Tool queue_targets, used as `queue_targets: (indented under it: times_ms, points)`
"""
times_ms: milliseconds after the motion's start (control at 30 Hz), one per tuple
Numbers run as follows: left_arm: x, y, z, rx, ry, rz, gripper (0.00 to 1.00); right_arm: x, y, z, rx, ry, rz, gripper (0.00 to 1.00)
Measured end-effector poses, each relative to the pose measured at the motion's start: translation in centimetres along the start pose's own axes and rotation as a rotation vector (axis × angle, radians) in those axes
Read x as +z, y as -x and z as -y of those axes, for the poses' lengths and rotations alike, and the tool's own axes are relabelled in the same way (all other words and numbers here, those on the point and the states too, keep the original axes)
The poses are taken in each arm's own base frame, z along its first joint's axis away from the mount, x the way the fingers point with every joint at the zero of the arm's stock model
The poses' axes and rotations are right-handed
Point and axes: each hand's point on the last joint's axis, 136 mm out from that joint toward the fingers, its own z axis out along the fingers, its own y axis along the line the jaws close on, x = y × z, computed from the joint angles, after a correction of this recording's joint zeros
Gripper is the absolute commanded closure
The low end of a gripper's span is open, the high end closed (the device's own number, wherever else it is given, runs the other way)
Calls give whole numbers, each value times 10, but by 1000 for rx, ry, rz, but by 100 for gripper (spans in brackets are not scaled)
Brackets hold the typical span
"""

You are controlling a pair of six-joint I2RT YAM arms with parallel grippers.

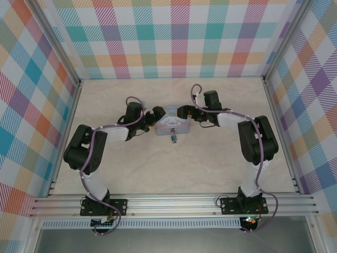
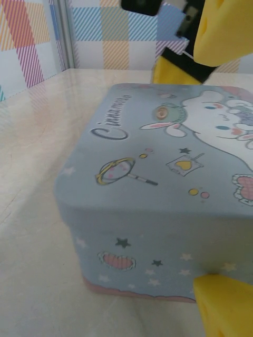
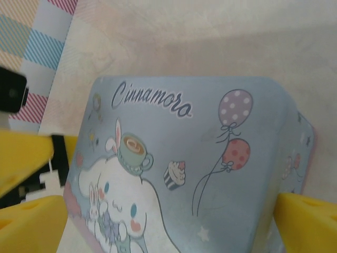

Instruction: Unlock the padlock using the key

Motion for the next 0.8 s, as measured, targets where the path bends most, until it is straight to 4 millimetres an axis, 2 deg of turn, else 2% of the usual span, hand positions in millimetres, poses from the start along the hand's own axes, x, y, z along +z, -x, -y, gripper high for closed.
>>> queue_targets:
  times_ms: [233, 333, 433, 567, 633, 700, 800]
  points:
    - [-30, -23, -3, -16, -1, 13, 0, 11, 25, -5, -83, 29, 21, 0]
    - [-40, -30, -2, -25, -3, 22, 0, 5, 34, 0, -110, -5, 51, 0]
    - [-49, -30, 1, -21, -4, 44, 0, -13, 33, 8, -110, -57, 80, 0]
    - [-66, -21, 11, 22, 5, 100, 0, -57, 15, 1, -93, -89, 126, 9]
    - [-74, -16, 15, 49, 12, 125, 0, -68, -2, -11, -91, -72, 137, 12]
    - [-79, -13, 17, 69, 25, 142, 0, -64, -31, -23, -80, -37, 114, 17]
    - [-80, -10, 19, 89, 42, 141, 0, -42, -79, -28, -34, 3, 32, 22]
